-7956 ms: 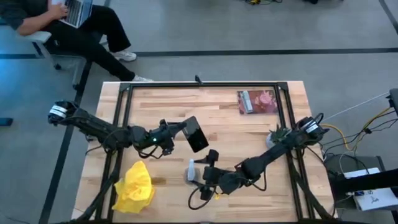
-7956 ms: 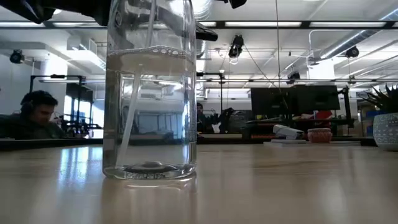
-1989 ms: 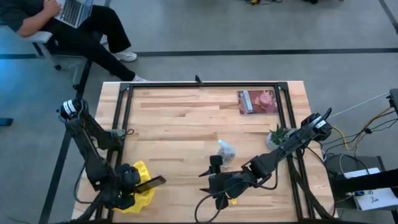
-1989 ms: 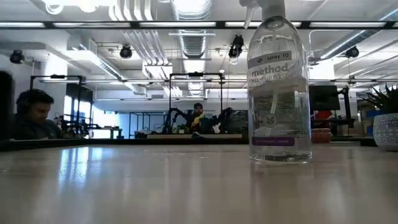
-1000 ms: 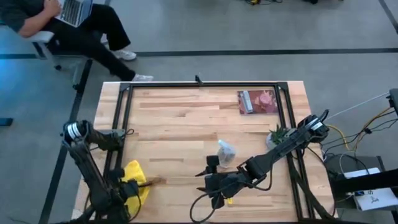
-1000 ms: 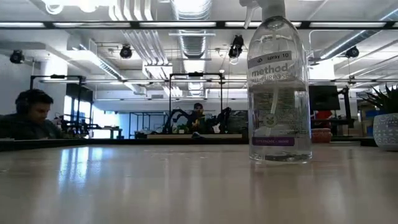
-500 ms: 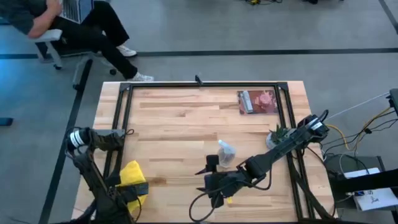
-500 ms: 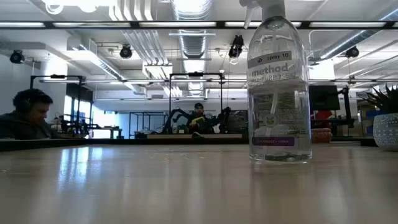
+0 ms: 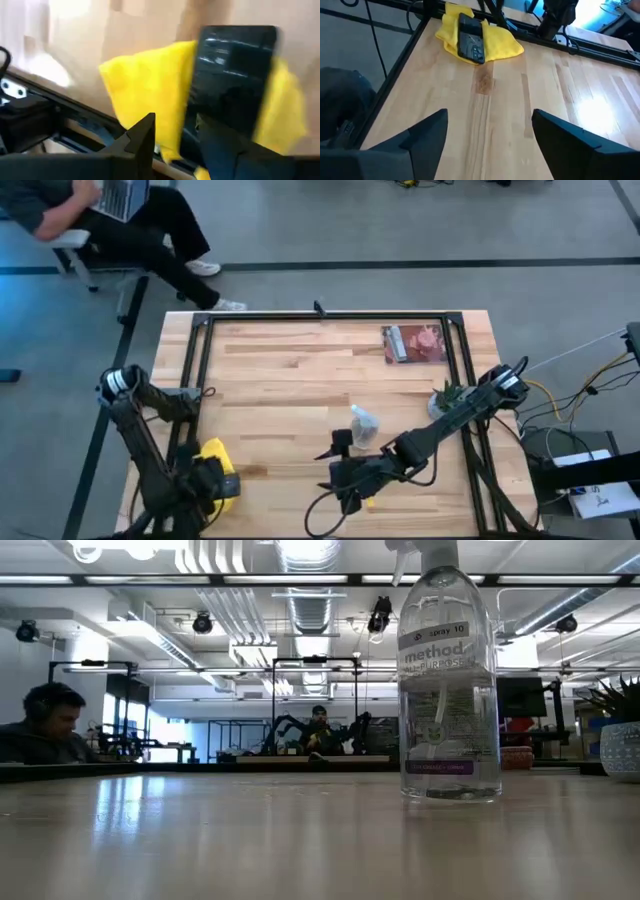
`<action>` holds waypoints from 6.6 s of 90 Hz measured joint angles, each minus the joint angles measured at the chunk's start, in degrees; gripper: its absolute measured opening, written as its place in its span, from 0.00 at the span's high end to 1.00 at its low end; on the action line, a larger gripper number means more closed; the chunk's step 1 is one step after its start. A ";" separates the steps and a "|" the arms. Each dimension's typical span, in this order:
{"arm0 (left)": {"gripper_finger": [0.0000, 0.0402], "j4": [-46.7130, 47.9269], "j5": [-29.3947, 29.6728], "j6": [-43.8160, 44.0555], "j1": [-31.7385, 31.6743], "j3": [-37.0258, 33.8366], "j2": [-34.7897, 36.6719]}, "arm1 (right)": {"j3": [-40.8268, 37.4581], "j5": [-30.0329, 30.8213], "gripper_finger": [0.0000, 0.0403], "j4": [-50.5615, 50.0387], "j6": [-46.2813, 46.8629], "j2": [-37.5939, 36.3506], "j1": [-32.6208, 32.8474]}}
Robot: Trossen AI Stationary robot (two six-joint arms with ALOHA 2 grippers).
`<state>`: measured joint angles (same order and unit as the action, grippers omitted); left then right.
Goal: Apply microfiber cloth
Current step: Spray the black cellphone with the spray bottle, then move the spray bottle to the top of the table, then wipe the black cellphone with the yellow microfiber cloth
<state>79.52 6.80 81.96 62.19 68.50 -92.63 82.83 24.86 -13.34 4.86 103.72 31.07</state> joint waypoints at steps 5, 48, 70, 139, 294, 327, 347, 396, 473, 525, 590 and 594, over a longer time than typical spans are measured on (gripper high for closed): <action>0.77 -0.75 -2.19 -0.64 -1.11 -2.36 0.12 | 0.00 0.00 0.32 0.04 0.02 0.00 0.02; 1.00 -15.86 -10.06 -10.85 -11.52 -18.70 -1.05 | 0.00 -0.05 0.36 0.15 0.88 -0.07 0.02; 1.00 -27.41 -8.10 -23.09 -16.59 -22.43 -0.71 | 0.00 -1.36 0.35 0.02 1.55 -1.14 0.28; 1.00 -69.27 12.51 -74.43 -47.26 -23.45 -1.12 | 0.00 -1.30 0.37 -20.45 9.65 -10.37 2.32; 1.00 -85.55 12.38 -62.10 -35.99 -30.89 -5.14 | 0.04 12.32 0.81 -41.86 34.96 -15.72 -2.04; 1.00 -110.48 13.36 -72.47 -38.09 -30.89 -15.40 | 0.26 12.53 0.81 -56.86 44.08 -21.17 -0.82; 1.00 -111.48 13.00 -75.62 -40.62 -22.36 -22.77 | 0.14 18.11 0.81 -65.70 54.66 -24.25 1.66; 1.00 -108.00 5.84 -84.86 -51.53 -10.94 -25.56 | -6.29 13.98 0.81 -53.31 44.98 -27.71 -12.49; 1.00 -91.21 5.91 -79.42 -53.23 -28.03 8.23 | -8.90 8.50 0.81 -41.55 30.34 -27.26 -28.83; 1.00 -107.32 12.00 -73.43 -41.37 -47.25 18.04 | -9.18 -1.07 0.81 -33.96 21.75 -26.72 -38.48; 1.00 -107.36 13.27 -64.01 -39.76 -51.39 17.41 | 5.80 -1.29 0.41 -46.39 15.30 -27.39 -36.09; 1.00 -106.82 13.27 -63.52 -39.39 -51.39 17.41 | 6.73 -1.56 0.42 -46.67 15.39 -27.38 -34.39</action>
<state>-27.31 20.07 18.44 22.80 17.10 -75.22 89.55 23.30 -60.02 20.25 76.34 -3.32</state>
